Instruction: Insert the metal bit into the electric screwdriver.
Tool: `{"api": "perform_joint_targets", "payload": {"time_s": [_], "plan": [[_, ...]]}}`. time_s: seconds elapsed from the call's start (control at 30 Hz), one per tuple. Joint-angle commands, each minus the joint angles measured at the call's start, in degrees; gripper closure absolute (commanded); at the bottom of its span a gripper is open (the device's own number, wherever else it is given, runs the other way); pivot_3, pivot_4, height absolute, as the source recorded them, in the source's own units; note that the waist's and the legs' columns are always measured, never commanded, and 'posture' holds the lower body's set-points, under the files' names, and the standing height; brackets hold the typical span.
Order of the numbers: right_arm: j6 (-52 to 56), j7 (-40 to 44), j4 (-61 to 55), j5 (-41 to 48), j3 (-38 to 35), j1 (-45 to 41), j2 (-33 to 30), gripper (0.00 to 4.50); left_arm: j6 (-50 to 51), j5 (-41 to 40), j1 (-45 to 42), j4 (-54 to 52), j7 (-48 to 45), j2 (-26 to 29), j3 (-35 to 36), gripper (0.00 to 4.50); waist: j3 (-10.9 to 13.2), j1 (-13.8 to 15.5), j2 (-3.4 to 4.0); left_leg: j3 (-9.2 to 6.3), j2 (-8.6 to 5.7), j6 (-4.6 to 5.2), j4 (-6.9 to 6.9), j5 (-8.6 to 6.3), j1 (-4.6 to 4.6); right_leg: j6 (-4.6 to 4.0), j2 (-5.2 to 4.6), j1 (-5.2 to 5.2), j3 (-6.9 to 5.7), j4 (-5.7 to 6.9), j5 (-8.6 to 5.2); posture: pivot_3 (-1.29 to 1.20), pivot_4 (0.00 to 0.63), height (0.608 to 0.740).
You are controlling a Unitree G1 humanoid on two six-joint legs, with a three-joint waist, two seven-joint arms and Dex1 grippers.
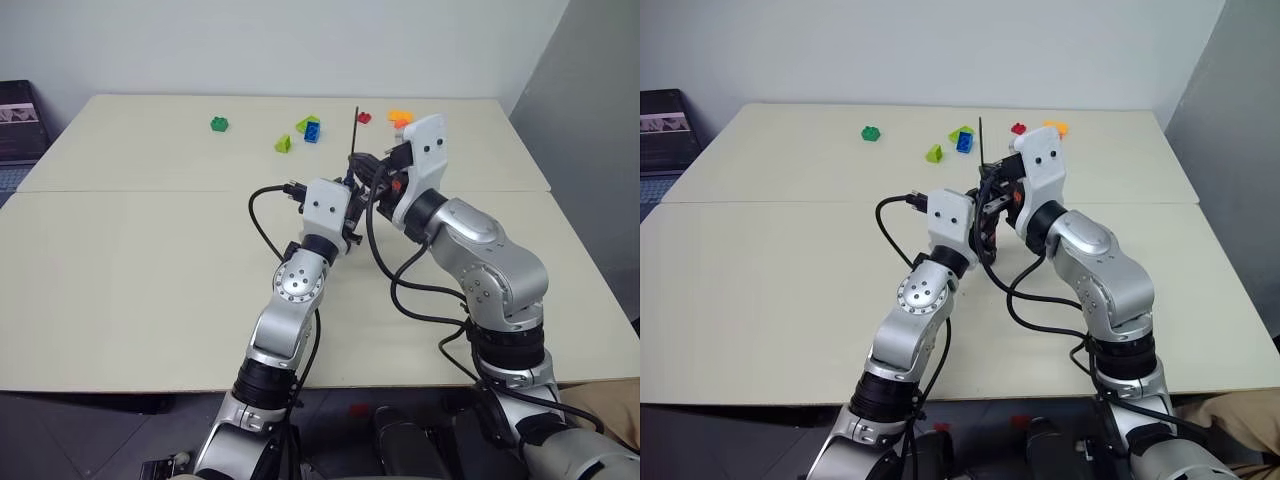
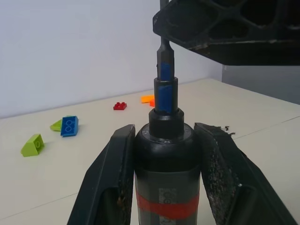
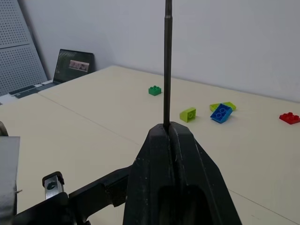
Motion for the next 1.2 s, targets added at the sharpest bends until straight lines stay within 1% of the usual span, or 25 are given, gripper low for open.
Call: {"api": "perform_joint_targets", "payload": {"time_s": [0.03,0.1,0.2,0.27,0.3,0.37,0.43,0.5,0.53,0.57,0.63,0.67,0.73,0.77,0.9,1.2], "plan": [[-1.2,0.6,-0.6,0.8,-0.6,-0.2,0.3,4.5,0.7,1.3,0.6,-0.8,0.5,0.1,0.2,2.88,0.0,0.0,0.0,0.0,0.0,0.0,0.01,0.0,0.0,0.0,0.0,0.0,0.01,0.0,0.0,0.0,0.15,0.74],[-1.5,0.9,-0.6,1.3,-1.1,-0.4,0.4,4.5,0.7,1.2,0.6,-0.7,0.5,0.1,0.2,2.88,0.0,0.0,0.0,0.0,0.0,0.0,0.01,0.0,0.0,0.01,0.0,0.0,0.0,0.0,0.0,0.0,0.15,0.74],[-1.8,1.0,-0.8,2.1,-2.2,-0.8,0.6,3.94,0.7,1.2,0.5,-0.7,0.4,0.2,0.2,2.88,0.0,0.0,0.0,0.0,0.0,0.0,0.0,0.0,0.0,0.0,0.0,0.0,0.0,0.0,0.0,0.0,0.15,0.74],[-1.9,1.1,-0.8,2.5,-2.4,-1.0,0.7,3.36,0.7,1.2,0.6,-0.7,0.3,0.2,0.2,2.88,0.0,0.0,0.0,0.0,0.0,0.0,0.0,0.0,0.0,0.0,0.0,0.0,0.0,0.0,0.0,0.0,0.15,0.74],[-1.8,1.3,-0.9,3.0,-2.8,-1.3,0.7,3.18,0.7,1.1,0.6,-0.7,0.3,0.3,0.3,2.88,0.0,0.0,0.0,0.0,0.0,0.0,0.0,0.0,0.0,0.0,0.0,0.0,0.0,0.0,0.01,0.0,0.15,0.74],[-1.6,1.4,-1.1,3.8,-3.6,-1.8,0.6,2.65,0.6,1.1,0.5,-0.6,0.2,0.3,0.3,2.88,0.0,0.0,0.0,0.0,0.0,0.0,0.0,0.0,-0.01,0.0,0.0,0.0,0.0,0.0,0.01,0.0,0.15,0.74],[-1.3,1.6,-1.4,4.5,-4.2,-2.0,0.4,2.28,0.7,1.0,0.5,-0.6,0.2,0.3,0.3,2.88,0.0,0.0,0.0,0.0,0.0,0.0,0.0,0.0,-0.01,0.0,0.0,0.0,0.0,0.0,0.01,0.0,0.15,0.74],[-0.6,1.8,-2.0,5.6,-5.2,-2.5,-0.2,1.79,0.7,1.0,0.4,-0.6,0.2,0.3,0.3,2.88,0.0,0.0,0.0,0.0,0.0,0.0,0.0,0.0,-0.01,0.0,0.0,0.0,0.0,0.0,0.01,0.0,0.15,0.74],[-0.5,1.9,-2.1,6.0,-5.4,-2.6,-0.5,1.64,0.6,1.0,0.4,-0.5,0.1,0.3,0.4,2.88,0.0,0.0,0.0,0.0,0.0,0.0,0.0,0.0,-0.01,0.0,0.0,0.0,0.0,0.0,0.01,0.0,0.15,0.74],[-0.2,2.0,-2.4,6.6,-5.7,-2.8,-0.8,1.32,0.6,1.0,0.4,-0.4,0.1,0.4,0.4,2.88,0.0,0.0,0.0,0.0,0.0,0.0,0.0,0.0,-0.01,0.0,0.0,0.0,0.0,0.0,0.01,0.0,0.15,0.74],[0.2,2.4,-2.8,7.7,-6.3,-3.0,-1.4,0.89,0.5,0.9,0.4,-0.3,0.0,0.4,0.5,2.88,0.0,0.0,0.0,0.0,0.0,0.0,0.01,0.0,-0.02,0.0,0.0,0.0,0.0,-0.01,0.01,0.0,0.15,0.74],[0.4,2.6,-3.0,8.4,-6.7,-3.2,-1.7,0.51,0.6,0.8,0.3,-0.3,0.0,0.4,0.5,2.88,0.0,0.0,0.0,0.0,0.0,0.0,0.0,0.0,-0.01,-0.01,0.0,0.0,0.0,-0.01,0.01,0.0,0.15,0.74],[0.5,2.7,-3.0,9.3,-7.2,-3.3,-2.2,0.07,0.5,0.7,0.2,0.0,-0.1,0.4,0.6,2.88,0.0,0.0,0.0,0.0,0.0,0.0,0.0,0.0,-0.01,-0.01,0.0,0.0,-0.01,0.0,0.01,0.0,0.15,0.74],[0.4,3.1,-3.1,9.7,-7.4,-3.3,-2.6,0.0,0.5,0.6,0.1,0.0,-0.1,0.4,0.7,2.88,0.0,0.0,0.0,0.0,0.0,0.0,0.0,0.0,-0.01,-0.01,0.0,0.0,-0.01,0.0,0.01,0.0,0.15,0.74],[0.1,5.2,-3.3,11.2,-8.6,-3.0,-5.6,0.0,0.3,0.1,-0.2,0.6,-0.4,0.3,1.1,2.88,0.0,0.1,0.0,0.0,0.0,0.0,0.01,0.0,-0.02,-0.01,0.0,0.0,0.0,0.0,0.01,0.0,0.15,0.74],[-2.6,12.3,-2.7,11.2,-11.3,-1.3,-18.3,0.0,-1.1,-3.1,-1.2,1.7,-2.0,-0.6,3.1,2.88,0.0,0.2,0.0,0.01,-0.01,0.0,0.01,0.0,-0.02,0.0,0.0,0.01,0.0,-0.02,0.01,0.0,0.15,0.74]]}}
